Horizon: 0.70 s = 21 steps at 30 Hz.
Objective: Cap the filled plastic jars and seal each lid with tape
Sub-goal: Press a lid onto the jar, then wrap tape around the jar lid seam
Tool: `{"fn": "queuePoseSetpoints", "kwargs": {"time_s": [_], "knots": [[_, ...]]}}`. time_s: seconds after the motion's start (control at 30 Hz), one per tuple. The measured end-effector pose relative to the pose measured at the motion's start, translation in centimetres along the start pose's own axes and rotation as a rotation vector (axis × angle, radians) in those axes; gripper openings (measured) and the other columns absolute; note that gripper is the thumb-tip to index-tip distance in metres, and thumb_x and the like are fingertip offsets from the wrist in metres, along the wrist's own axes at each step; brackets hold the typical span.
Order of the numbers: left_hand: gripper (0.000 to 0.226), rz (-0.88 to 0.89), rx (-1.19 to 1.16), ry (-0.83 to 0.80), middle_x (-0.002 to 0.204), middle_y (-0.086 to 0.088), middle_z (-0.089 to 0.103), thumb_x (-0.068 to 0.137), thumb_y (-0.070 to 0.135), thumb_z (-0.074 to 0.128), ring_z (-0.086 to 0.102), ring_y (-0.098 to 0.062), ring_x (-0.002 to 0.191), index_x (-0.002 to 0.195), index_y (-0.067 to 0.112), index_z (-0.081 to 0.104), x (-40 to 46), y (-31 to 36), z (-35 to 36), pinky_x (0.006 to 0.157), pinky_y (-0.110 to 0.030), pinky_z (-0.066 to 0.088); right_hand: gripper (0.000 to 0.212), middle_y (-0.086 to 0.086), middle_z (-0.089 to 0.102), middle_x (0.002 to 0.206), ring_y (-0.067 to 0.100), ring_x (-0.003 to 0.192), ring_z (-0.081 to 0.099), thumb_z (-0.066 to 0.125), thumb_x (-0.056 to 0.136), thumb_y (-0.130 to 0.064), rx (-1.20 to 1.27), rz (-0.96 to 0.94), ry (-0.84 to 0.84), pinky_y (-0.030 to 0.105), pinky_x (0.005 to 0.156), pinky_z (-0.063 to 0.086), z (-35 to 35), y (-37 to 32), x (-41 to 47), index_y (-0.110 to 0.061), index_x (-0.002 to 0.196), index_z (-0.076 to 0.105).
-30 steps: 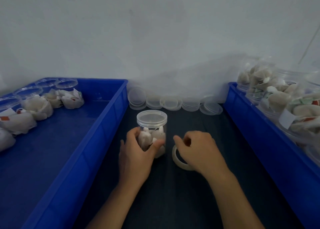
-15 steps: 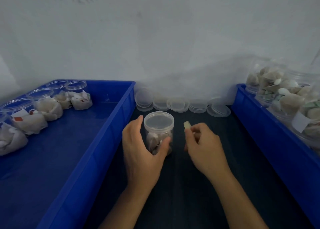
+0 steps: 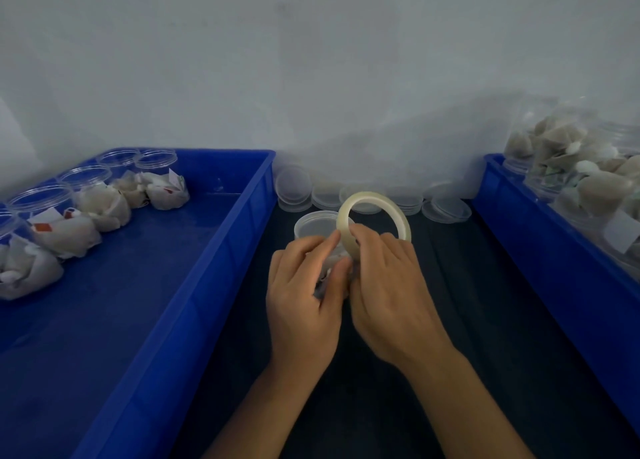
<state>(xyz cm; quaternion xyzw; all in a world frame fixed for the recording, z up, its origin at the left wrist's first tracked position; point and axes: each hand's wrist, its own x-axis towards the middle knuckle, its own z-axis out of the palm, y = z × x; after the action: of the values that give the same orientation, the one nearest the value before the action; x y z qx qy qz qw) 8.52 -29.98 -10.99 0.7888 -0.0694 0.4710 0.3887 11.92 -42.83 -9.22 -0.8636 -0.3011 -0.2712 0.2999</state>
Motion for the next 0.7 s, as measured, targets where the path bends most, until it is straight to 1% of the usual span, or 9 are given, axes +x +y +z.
{"fn": "queuePoseSetpoints", "kwargs": {"time_s": [0.1, 0.2, 0.27, 0.3, 0.37, 0.43, 0.5, 0.6, 0.7], "knots": [[0.033, -0.013, 0.001, 0.014, 0.118, -0.003, 0.072, 0.099, 0.024, 0.070, 0.064, -0.011, 0.103, 0.125, 0.004, 0.074, -0.2, -0.2, 0.2, 0.088, -0.017, 0.052, 0.050, -0.011, 0.048, 0.103, 0.000, 0.085, 0.031, 0.041, 0.102, -0.033, 0.027, 0.014, 0.051, 0.019, 0.080, 0.033, 0.4, -0.2, 0.1, -0.005, 0.141, 0.054], [0.029, -0.007, 0.003, 0.028, 0.113, -0.004, 0.074, 0.097, 0.026, 0.071, 0.066, -0.011, 0.104, 0.115, 0.004, 0.077, -0.2, -0.3, 0.2, 0.092, -0.016, 0.052, 0.042, -0.008, 0.052, 0.097, -0.002, 0.085, 0.026, 0.053, 0.101, -0.023, -0.048, -0.041, 0.131, 0.026, 0.079, 0.038, 0.8, -0.1, 0.1, -0.008, 0.140, 0.048], [0.027, -0.016, -0.008, 0.020, 0.112, -0.003, 0.073, 0.096, 0.027, 0.072, 0.067, -0.010, 0.104, 0.112, 0.006, 0.078, -0.2, -0.5, 0.1, 0.093, -0.016, 0.052, 0.050, -0.010, 0.048, 0.096, -0.002, 0.085, 0.025, 0.064, 0.094, -0.015, -0.081, -0.066, 0.185, 0.025, 0.073, 0.038, 1.0, 0.0, 0.1, -0.009, 0.139, 0.043], [0.027, -0.027, -0.016, 0.011, 0.112, -0.002, 0.073, 0.096, 0.027, 0.073, 0.067, -0.009, 0.104, 0.113, 0.007, 0.077, -0.2, -0.6, 0.1, 0.091, -0.016, 0.053, 0.052, -0.012, 0.045, 0.097, 0.000, 0.084, 0.026, 0.065, 0.093, -0.014, -0.087, -0.078, 0.187, 0.023, 0.073, 0.037, 1.0, 0.0, 0.0, -0.009, 0.140, 0.042], [0.025, -0.058, -0.035, -0.005, 0.110, 0.000, 0.072, 0.096, 0.027, 0.074, 0.067, -0.008, 0.099, 0.113, 0.009, 0.076, -0.1, -0.9, 0.0, 0.086, -0.017, 0.053, 0.044, -0.009, 0.051, 0.096, 0.003, 0.084, 0.033, 0.057, 0.098, -0.014, -0.095, -0.108, 0.157, 0.025, 0.076, 0.039, 1.0, 0.2, -0.1, -0.012, 0.140, 0.043], [0.024, -0.098, -0.052, -0.002, 0.106, 0.002, 0.071, 0.097, 0.030, 0.074, 0.068, -0.011, 0.095, 0.112, 0.012, 0.075, 0.0, -1.1, -0.1, 0.082, -0.020, 0.054, 0.034, -0.005, 0.057, 0.095, 0.003, 0.084, 0.034, 0.050, 0.099, -0.017, -0.081, -0.126, 0.153, 0.024, 0.076, 0.037, 0.8, 0.2, -0.1, -0.016, 0.133, 0.045], [0.021, -0.109, -0.083, -0.002, 0.104, 0.006, 0.071, 0.098, 0.032, 0.073, 0.069, -0.013, 0.094, 0.110, 0.016, 0.074, 0.2, -1.2, -0.2, 0.080, -0.021, 0.055, 0.031, -0.004, 0.057, 0.093, 0.005, 0.082, 0.035, 0.053, 0.097, -0.015, -0.073, -0.132, 0.165, 0.022, 0.074, 0.037, 0.6, 0.0, 0.0, -0.018, 0.127, 0.046], [0.018, -0.100, -0.112, 0.008, 0.103, 0.008, 0.071, 0.099, 0.029, 0.073, 0.070, -0.013, 0.095, 0.111, 0.016, 0.074, 0.2, -1.1, -0.2, 0.080, -0.019, 0.053, 0.028, -0.005, 0.056, 0.093, 0.008, 0.083, 0.039, 0.051, 0.097, -0.016, -0.042, -0.145, 0.138, 0.023, 0.074, 0.037, 0.5, -0.1, 0.0, -0.019, 0.125, 0.046], [0.020, -0.091, -0.105, 0.037, 0.106, 0.005, 0.073, 0.098, 0.025, 0.075, 0.071, -0.012, 0.099, 0.115, 0.012, 0.076, 0.0, -0.9, -0.1, 0.083, -0.020, 0.055, 0.026, -0.004, 0.056, 0.093, 0.008, 0.081, 0.041, 0.045, 0.101, -0.019, -0.034, -0.152, 0.111, 0.029, 0.079, 0.037, 0.3, -0.1, 0.0, -0.017, 0.126, 0.049]]}}
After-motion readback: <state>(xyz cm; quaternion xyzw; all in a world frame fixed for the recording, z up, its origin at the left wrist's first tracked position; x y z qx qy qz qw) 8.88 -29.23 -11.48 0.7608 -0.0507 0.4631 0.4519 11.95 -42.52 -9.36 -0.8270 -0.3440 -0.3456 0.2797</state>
